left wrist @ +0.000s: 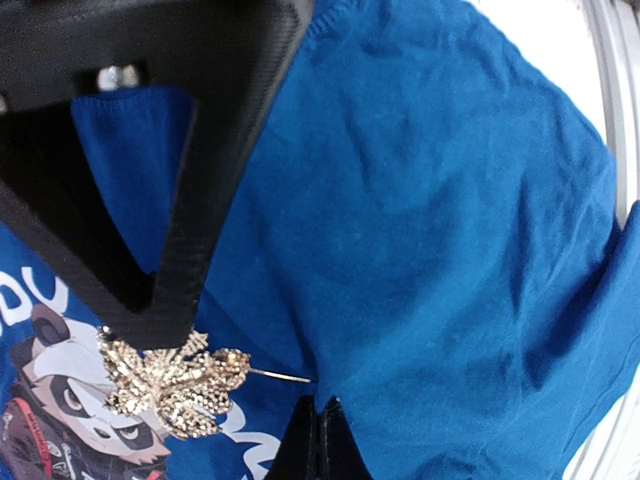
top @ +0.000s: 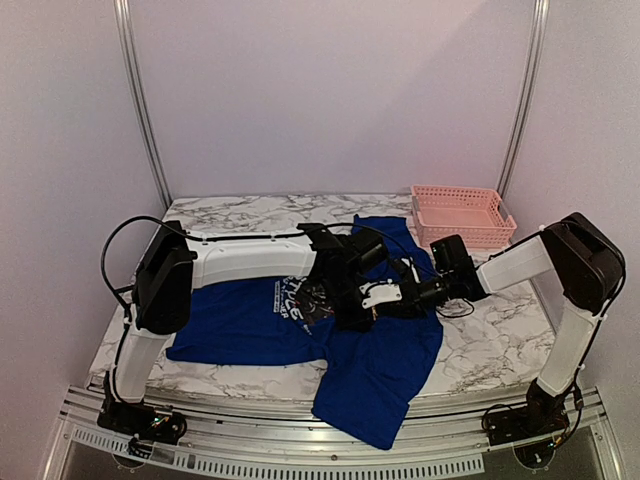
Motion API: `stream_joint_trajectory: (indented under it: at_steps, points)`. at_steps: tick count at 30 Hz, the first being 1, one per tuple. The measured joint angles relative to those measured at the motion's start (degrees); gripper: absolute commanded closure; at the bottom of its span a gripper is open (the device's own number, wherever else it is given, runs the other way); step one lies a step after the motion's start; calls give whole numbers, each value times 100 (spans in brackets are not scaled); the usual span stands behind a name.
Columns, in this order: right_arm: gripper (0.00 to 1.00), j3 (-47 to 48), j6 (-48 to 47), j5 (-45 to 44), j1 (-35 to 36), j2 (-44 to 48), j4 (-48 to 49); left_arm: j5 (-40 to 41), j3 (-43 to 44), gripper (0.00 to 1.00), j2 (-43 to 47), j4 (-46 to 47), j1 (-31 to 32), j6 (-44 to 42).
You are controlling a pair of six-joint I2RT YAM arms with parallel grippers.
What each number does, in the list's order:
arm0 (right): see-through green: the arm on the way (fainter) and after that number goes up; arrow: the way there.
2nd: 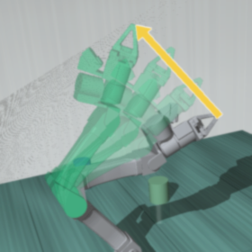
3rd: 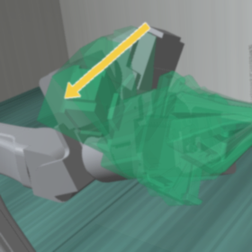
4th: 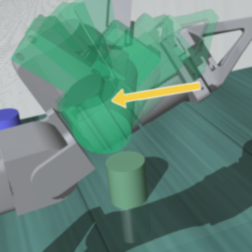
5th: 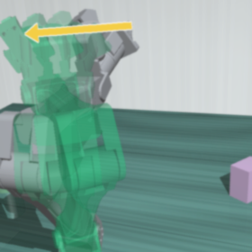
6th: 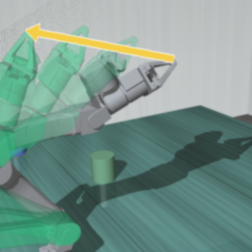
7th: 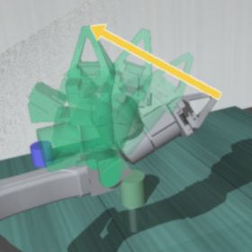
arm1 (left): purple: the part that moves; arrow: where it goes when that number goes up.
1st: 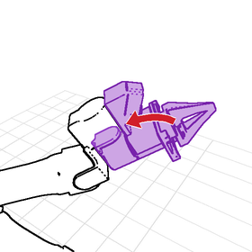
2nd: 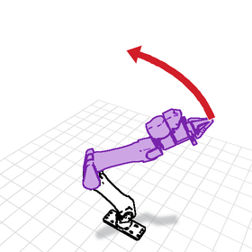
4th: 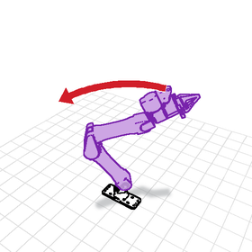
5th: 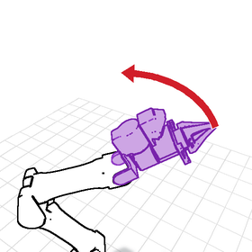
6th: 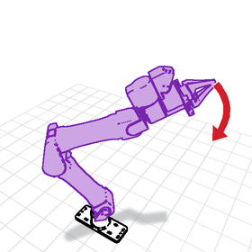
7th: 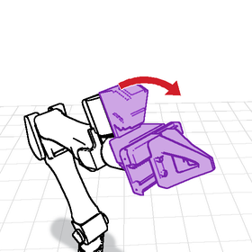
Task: Pin the brooch onto the clothing
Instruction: Pick up the flattened clothing from the center of the board.
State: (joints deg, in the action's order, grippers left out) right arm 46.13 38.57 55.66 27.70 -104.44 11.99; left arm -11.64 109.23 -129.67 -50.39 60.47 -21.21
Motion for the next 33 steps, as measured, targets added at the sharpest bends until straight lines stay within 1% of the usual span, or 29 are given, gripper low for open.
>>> stream_joint_trajectory:
  at_steps: [8, 21, 31, 33]
  points:
    - [100, 33, -35, 114, 0, -129, -61, 42, -50, 100, 0, 33, 0, -7]
    - [100, 243, -138, 299, 22, -540, -223, 361, -236, 100, 2, 195, 2, -101]
    - [100, 483, -293, 269, 127, -754, -527, 483, -236, 100, 74, 258, 28, -153]
    - [100, 483, -334, 249, 131, -754, -595, 507, -258, 97, 83, 293, 33, -188]
